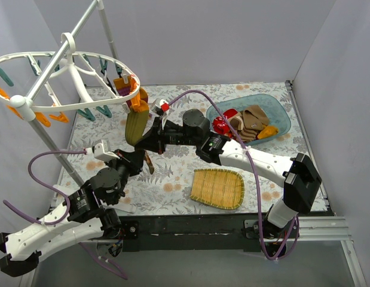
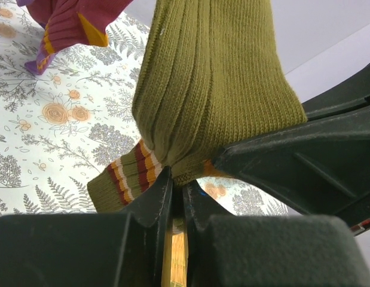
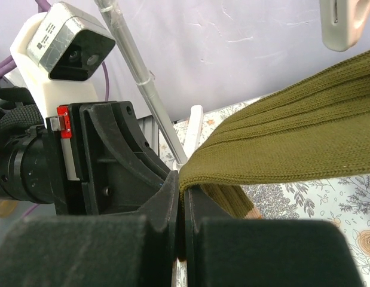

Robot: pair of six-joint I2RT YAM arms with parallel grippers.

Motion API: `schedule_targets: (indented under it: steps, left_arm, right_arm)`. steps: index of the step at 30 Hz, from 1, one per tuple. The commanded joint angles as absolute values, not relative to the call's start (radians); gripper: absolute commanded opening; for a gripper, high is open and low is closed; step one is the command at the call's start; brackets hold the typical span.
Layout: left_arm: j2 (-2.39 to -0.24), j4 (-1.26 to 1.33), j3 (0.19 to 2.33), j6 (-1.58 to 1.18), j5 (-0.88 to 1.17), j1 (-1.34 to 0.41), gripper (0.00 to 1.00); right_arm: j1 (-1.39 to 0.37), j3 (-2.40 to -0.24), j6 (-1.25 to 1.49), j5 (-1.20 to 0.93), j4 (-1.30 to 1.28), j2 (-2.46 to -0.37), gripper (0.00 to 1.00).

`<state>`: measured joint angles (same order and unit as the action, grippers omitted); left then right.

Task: Remove the socks clipped to the hanger
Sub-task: Remove the sock from the hanger.

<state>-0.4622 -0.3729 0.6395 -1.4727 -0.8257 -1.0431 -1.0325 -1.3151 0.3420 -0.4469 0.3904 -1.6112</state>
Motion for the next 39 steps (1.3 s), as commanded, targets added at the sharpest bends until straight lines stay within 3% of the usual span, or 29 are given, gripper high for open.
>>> schedule_targets:
  steps: [1,18,19,22,25,32,37,39]
  left_arm:
    - [-0.436,-0.397,0.620,-1.477,-0.847,-1.043,0.00]
    - [-0.388,-0.440,0.624,-1.483,-0.810,-1.043,0.00]
    - [-0.388,-0.443,0.624,-1.486,-0.808,-1.043,0.02]
    - [-0.390,-0.445,0.617,-1.497,-0.807,-1.043,0.24]
    - [-0.393,-0.423,0.612,-1.486,-0.808,-1.043,0.36]
    - [-0.452,-0.379,0.617,-1.460,-0.821,-1.043,0.54]
    - [-0.462,-0.374,0.609,-1.479,-0.864,-1.045,0.54]
    - [-0.457,-0.383,0.609,-1.486,-0.890,-1.043,0.42]
  right_arm:
    - [-1.040,-1.347,0.348,-0.431,0.430,-1.598,0.01]
    - [-1.040,-1.348,0.364,-0.400,0.394,-1.600,0.01]
    - [-1.042,-1.351,0.377,-0.405,0.387,-1.600,0.01]
    - [-1.049,-1.367,0.393,-0.411,0.379,-1.597,0.01]
    - [-1.060,-1.391,0.399,-0.414,0.359,-1.594,0.01]
    - [-1.083,-1.419,0.408,-0.414,0.333,-1.601,0.01]
    - [-1.088,-1.420,0.411,-0.414,0.327,-1.606,0.01]
    - [-1.089,-1.416,0.410,-0.411,0.328,-1.606,0.01]
